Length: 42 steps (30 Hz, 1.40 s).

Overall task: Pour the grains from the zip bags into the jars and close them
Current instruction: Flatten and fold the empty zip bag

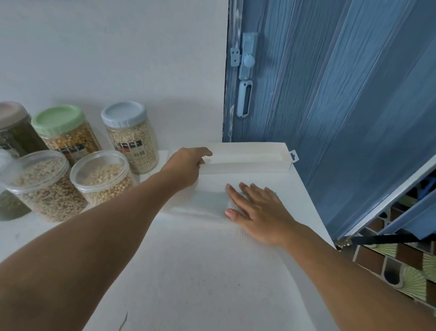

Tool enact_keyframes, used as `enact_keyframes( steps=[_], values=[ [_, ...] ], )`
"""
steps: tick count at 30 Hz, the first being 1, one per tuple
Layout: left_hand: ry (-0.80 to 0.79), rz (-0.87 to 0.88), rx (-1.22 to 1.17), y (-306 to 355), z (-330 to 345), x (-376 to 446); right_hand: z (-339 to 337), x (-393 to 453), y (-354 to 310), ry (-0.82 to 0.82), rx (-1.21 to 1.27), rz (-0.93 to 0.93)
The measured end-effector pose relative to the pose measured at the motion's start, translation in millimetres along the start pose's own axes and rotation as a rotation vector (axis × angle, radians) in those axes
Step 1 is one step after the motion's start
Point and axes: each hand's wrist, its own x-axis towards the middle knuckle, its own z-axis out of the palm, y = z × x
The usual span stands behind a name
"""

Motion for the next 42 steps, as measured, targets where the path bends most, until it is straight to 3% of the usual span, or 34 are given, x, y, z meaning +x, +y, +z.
enact_keyframes(
  steps=[3,7,10,12,18,22,31,42],
  values=[
    [-0.031,0.009,0.013,5,-5,-2,-1,0,-1,-0.006,0.007,-0.001],
    [-0.029,0.162,0.029,19,-18,-25,-1,0,-1,0.002,0.005,-0.006],
    [-0.33,0.175,-0.026,21,-28,-53,-3,-1,-2,0.005,0.051,0.0],
    [-0.506,0.146,0.112,15,-28,-65,-3,-1,-2,-0.002,0.11,0.007],
    [-0.665,0.075,0.2,15,-43,-63,-37,-3,2,-0.148,0.334,0.031],
    [-0.642,0.001,0.178,8,-47,-64,-52,0,9,-0.259,0.324,0.081],
    [-0.609,-0.006,0.291,18,-33,-68,-69,7,-3,-0.285,0.104,0.133],
    [-0.536,0.054,0.274,18,-29,-91,-71,-2,-19,-0.271,0.077,0.074]
  ],
)
